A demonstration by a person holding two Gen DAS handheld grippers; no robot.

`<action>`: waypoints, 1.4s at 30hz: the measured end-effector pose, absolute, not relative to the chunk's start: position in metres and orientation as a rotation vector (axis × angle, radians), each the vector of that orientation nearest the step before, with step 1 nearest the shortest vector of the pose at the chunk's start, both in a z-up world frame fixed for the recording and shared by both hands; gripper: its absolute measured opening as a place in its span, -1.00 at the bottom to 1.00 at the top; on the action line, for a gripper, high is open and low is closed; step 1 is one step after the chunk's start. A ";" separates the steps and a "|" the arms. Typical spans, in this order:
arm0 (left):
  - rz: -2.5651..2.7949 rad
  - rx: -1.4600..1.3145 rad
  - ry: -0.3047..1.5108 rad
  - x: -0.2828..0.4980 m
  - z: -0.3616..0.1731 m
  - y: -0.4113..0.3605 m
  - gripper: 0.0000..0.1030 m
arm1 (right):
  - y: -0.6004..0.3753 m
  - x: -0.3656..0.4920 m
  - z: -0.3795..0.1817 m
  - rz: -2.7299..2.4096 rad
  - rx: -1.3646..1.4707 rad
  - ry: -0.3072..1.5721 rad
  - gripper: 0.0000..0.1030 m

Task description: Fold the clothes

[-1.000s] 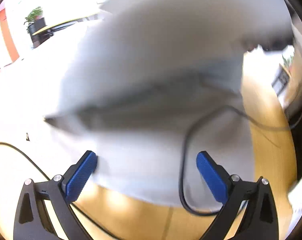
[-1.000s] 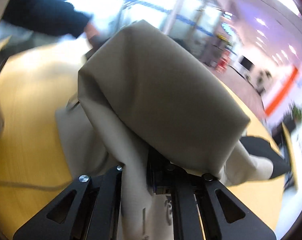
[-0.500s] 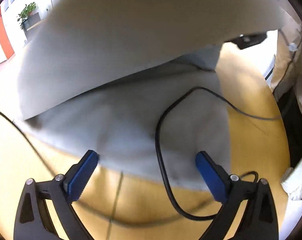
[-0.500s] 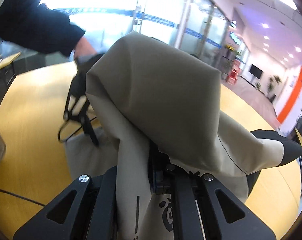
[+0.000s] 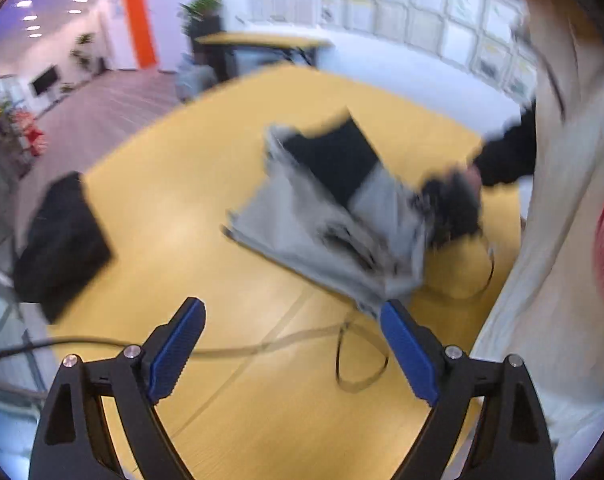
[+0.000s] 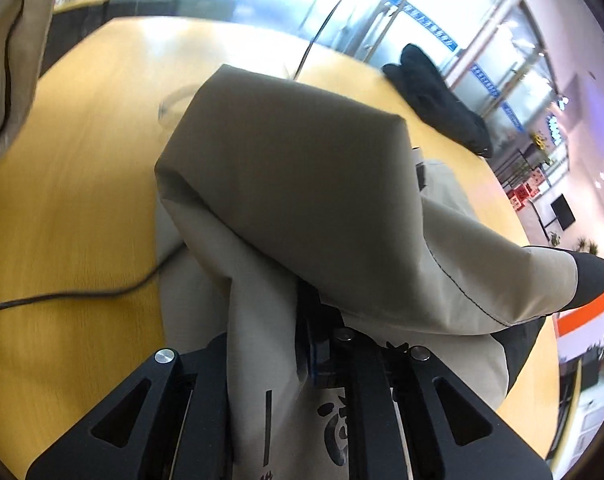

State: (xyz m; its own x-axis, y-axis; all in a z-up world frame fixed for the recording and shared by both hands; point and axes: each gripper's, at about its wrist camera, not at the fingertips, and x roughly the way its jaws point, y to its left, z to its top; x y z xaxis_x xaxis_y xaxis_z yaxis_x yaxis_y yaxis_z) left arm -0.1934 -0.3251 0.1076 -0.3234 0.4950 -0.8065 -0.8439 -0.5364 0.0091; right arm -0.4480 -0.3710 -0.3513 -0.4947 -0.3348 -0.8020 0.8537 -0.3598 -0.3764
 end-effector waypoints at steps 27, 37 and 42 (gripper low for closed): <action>1.341 -0.561 1.010 -0.221 -0.140 -0.005 0.87 | -0.478 -0.502 -0.411 -1.851 0.720 1.344 -0.75; 1.427 -0.814 1.092 -0.250 -0.188 -0.067 0.86 | -0.512 -0.562 -0.406 -1.877 0.709 1.312 -0.76; 1.466 -0.831 1.113 -0.251 -0.181 -0.095 0.86 | -0.530 -0.594 -0.402 -1.909 0.679 1.286 -0.77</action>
State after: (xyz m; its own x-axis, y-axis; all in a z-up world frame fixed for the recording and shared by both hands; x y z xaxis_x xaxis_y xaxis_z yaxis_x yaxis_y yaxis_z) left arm -0.2511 -0.0947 -0.1810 -0.1907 0.3292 -0.9248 -0.9792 0.0021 0.2027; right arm -0.5935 -0.5295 -0.4017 -0.5979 -0.2741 -0.7532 0.8010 -0.2386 -0.5491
